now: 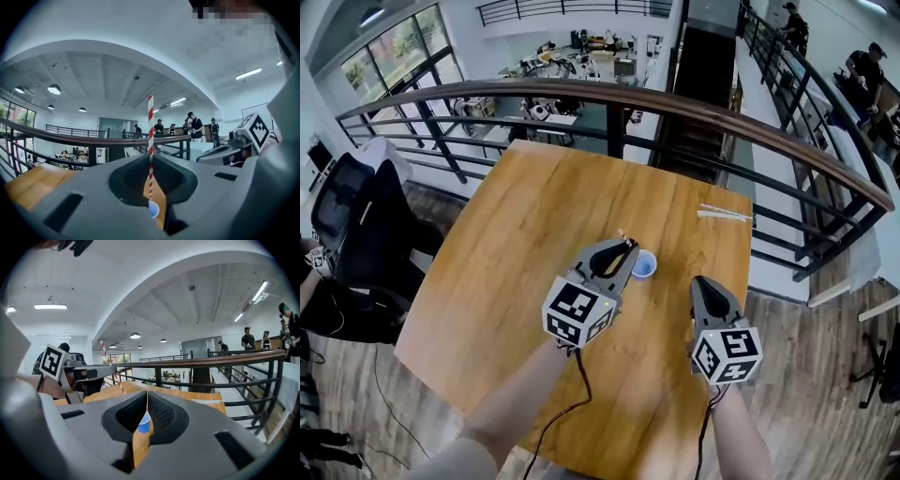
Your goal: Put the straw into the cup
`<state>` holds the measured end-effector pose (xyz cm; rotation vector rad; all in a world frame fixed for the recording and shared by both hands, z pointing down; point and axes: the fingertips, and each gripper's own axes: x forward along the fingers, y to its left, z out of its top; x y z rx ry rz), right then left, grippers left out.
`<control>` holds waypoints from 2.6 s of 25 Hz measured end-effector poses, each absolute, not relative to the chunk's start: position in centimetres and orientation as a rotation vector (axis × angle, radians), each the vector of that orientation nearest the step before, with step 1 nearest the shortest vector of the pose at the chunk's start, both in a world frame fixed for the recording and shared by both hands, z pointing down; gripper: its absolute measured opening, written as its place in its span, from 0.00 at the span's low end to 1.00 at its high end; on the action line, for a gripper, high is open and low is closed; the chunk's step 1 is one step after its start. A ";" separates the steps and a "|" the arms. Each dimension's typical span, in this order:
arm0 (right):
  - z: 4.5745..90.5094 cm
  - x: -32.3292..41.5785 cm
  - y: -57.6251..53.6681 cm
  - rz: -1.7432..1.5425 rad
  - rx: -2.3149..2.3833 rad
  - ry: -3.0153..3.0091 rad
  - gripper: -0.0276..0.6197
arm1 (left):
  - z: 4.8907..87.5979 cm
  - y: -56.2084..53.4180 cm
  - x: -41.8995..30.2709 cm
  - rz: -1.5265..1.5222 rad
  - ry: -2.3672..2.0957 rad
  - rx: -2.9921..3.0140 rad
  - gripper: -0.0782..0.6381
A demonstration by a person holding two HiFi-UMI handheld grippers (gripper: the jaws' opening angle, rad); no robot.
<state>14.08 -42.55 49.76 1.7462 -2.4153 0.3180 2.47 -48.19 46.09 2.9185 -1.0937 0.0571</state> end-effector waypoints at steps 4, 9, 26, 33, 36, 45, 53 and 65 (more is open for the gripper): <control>53.1 13.6 -42.6 0.363 1.720 -2.414 0.08 | 50.0 -49.2 2.6 0.101 -1.082 2.911 0.16; 55.4 14.3 -42.5 0.426 1.738 -2.433 0.08 | 54.0 -51.4 2.5 0.125 -1.109 2.823 0.16; 61.1 13.3 -40.0 0.569 1.527 -2.468 0.08 | 63.1 -52.6 5.2 0.426 -1.105 2.704 0.16; 61.2 11.9 -39.0 0.566 1.447 -2.489 0.08 | 63.0 -51.6 4.7 0.412 -1.081 2.674 0.28; 60.3 11.8 -39.1 0.579 1.459 -2.499 0.08 | 62.1 -51.2 4.0 0.428 -1.103 2.670 0.30; 53.1 10.8 -38.6 0.541 1.490 -2.552 0.08 | 53.3 -47.6 0.2 0.379 -1.184 2.717 0.35; 42.9 10.7 -35.5 0.426 1.555 -2.616 0.08 | 41.7 -41.7 -3.1 0.242 -1.243 2.778 0.35; 30.1 9.5 -25.1 0.156 1.550 -2.735 0.08 | 27.7 -28.9 -6.0 0.083 -1.532 2.968 0.18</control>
